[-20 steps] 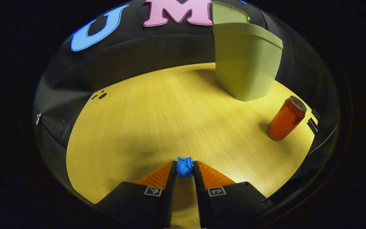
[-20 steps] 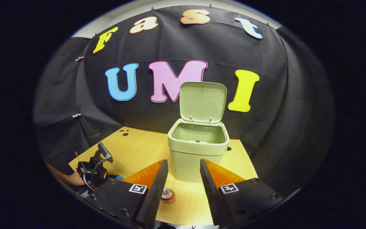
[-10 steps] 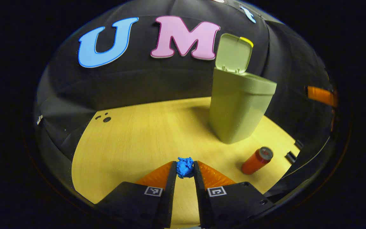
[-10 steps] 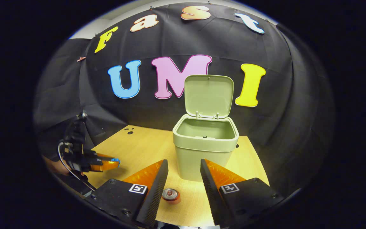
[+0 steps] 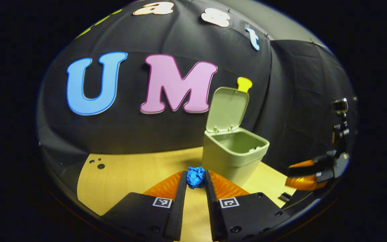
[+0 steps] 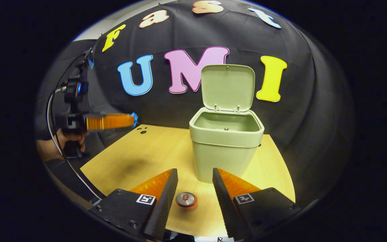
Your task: Press the lid of the desktop garbage bin to open it, pick up the crumpled paper on the desktop and throw it into the bin, then pick up the pop can on the desktop and drop it into the bin, and finally close the garbage bin lid.
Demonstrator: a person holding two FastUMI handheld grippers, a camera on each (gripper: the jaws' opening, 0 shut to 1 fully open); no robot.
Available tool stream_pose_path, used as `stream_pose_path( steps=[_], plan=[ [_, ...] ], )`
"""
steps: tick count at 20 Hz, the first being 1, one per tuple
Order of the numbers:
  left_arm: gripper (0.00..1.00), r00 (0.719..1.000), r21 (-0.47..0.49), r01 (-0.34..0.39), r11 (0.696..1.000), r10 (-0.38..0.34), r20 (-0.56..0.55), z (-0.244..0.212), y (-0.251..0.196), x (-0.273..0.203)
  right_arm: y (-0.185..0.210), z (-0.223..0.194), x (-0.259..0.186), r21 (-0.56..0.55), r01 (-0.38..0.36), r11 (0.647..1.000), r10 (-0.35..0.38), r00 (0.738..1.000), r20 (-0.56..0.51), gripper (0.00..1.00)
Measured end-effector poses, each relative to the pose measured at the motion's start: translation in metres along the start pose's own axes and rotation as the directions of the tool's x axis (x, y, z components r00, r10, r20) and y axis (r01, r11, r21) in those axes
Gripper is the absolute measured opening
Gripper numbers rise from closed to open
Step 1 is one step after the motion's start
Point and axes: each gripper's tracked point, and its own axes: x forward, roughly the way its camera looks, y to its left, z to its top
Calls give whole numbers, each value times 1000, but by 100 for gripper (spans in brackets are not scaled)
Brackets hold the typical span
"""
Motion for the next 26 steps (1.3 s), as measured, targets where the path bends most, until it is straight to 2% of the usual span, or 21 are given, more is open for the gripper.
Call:
stream_pose_path(
  steps=[5, 6, 8, 14, 19, 22, 23, 24, 26],
  plan=[
    [37, 992, 39, 98, 994, -100, 75, 46, -29, 41, -1, -8, 0, 4, 0, 1000, 0, 1000, -22, 70],
    [33, 990, 54, 117, 992, -121, 79, 53, -37, 51, -1, -10, 0, 6, -1, 1000, 2, 1000, -25, 70],
    [37, 984, 78, 156, 985, -162, 77, 59, -50, 70, -1, -12, -2, 9, -3, 1000, 3, 1000, -31, 70],
    [37, 966, 130, 244, 961, -252, 51, 61, -84, 122, -13, -20, -2, 24, 14, 1000, -12, 999, -44, 70],
    [37, 960, 167, 276, 947, -279, 0, 51, -101, 163, -22, -21, 8, 54, 13, 998, -10, 998, -54, 70],
    [37, 960, 162, 281, 946, -279, -33, 44, -105, 183, -29, -22, 11, 57, 13, 998, -10, 998, -60, 74],
    [34, 959, 161, 283, 946, -279, -44, 39, -105, 189, -30, -23, 12, 60, 14, 998, -10, 998, -63, 75],
    [39, 959, 158, 283, 946, -278, -53, 36, -106, 192, -31, -24, 12, 65, 15, 998, -11, 998, -67, 75],
    [40, 962, 153, 274, 949, -269, -58, 34, -105, 197, -34, -26, 13, 75, 14, 997, -9, 997, -71, 75]
  ],
)
